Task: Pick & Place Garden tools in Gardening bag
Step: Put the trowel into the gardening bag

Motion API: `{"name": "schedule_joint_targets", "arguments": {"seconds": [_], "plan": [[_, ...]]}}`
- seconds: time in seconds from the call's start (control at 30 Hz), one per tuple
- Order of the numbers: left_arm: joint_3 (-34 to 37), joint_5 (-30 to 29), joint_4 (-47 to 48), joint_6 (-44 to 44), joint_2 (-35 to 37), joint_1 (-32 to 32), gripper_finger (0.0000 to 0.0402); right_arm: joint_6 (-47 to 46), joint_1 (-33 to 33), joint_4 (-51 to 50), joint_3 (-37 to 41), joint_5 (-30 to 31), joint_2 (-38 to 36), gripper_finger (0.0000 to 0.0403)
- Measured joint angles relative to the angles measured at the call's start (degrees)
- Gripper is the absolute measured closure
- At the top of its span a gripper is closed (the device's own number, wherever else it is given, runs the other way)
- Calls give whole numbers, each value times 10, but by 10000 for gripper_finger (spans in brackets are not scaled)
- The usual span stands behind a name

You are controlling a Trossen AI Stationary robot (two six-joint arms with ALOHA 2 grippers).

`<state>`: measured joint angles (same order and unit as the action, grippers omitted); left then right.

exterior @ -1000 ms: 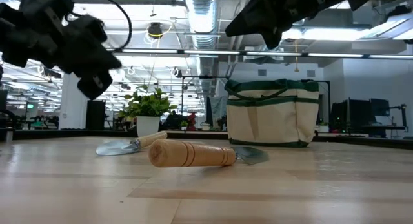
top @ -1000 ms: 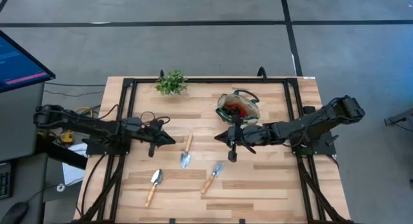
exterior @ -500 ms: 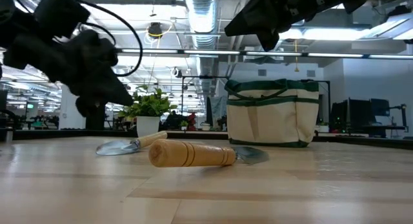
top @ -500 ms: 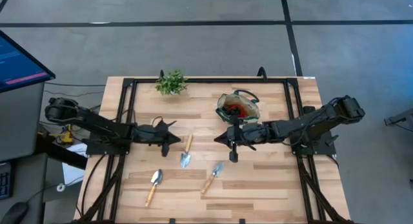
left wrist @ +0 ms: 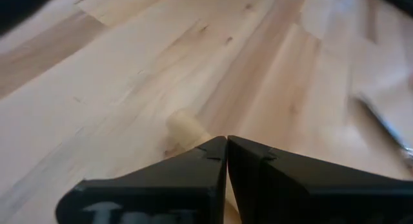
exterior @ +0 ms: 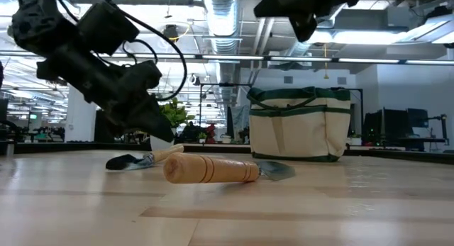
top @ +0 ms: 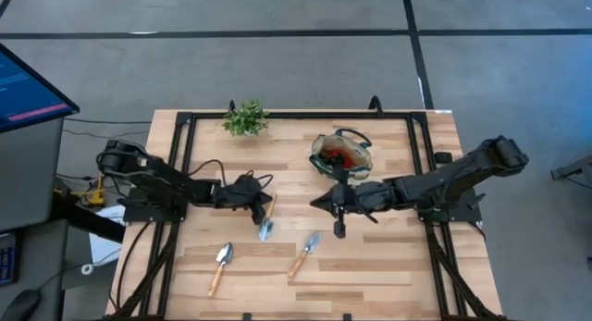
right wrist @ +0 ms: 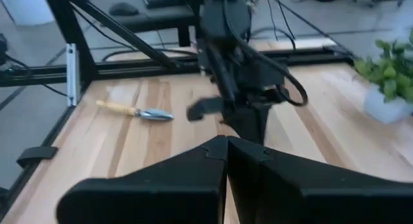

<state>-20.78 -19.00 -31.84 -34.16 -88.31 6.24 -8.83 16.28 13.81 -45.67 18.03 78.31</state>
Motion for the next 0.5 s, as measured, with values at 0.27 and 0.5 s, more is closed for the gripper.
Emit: {"name": "schedule_joint_targets", "arguments": {"seconds": [0.27,0.5], "plan": [[-1,-37,93,-18,26,-11,400,4,10,-15,0,0,-14,403],[-13,-14,95,-34,28,-12,400,5,4,-38,0,35,-14,403]]}}
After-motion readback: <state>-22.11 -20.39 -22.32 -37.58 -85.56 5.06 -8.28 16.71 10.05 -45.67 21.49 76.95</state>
